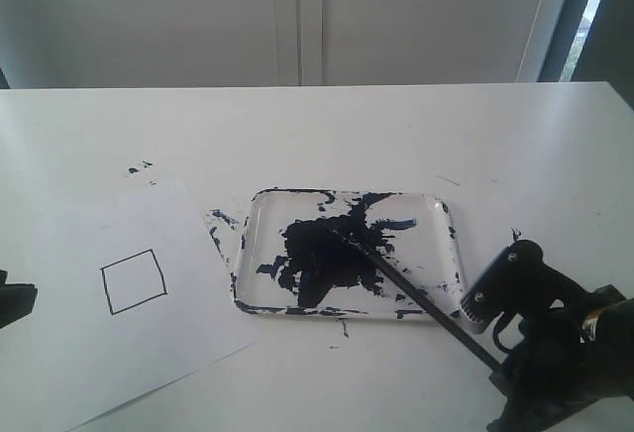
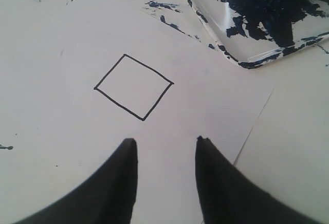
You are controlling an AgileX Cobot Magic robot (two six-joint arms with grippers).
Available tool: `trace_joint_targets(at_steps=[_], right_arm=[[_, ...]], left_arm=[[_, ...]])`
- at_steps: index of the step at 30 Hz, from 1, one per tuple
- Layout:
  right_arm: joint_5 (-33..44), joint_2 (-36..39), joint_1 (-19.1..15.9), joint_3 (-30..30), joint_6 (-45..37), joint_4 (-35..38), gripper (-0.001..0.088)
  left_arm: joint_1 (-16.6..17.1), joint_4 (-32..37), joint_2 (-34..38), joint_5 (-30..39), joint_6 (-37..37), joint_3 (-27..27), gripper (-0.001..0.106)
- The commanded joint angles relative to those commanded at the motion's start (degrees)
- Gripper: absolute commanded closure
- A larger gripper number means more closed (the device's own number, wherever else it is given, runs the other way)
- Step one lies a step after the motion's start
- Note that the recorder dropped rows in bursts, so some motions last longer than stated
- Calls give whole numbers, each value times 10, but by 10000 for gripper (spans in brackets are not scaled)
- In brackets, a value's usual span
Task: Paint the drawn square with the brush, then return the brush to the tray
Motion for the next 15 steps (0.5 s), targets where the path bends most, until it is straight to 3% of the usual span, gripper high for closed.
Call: trace_joint_targets(at_steps=[2, 6, 8, 11, 15], right_arm=[[-3, 0, 0, 0, 0, 0, 632], [-4, 11, 0, 0, 0, 0, 640], [-4, 11, 0, 0, 0, 0, 686], [-4, 11, 0, 0, 0, 0, 868], [-3, 8, 0, -2, 0, 0, 868]], left_arm=[[0, 0, 0, 0, 0, 0, 625], [0, 0, 0, 0, 0, 0, 625], [0, 0, 0, 0, 0, 0, 625], [0, 0, 0, 0, 0, 0, 625], [0, 0, 0, 0, 0, 0, 625]])
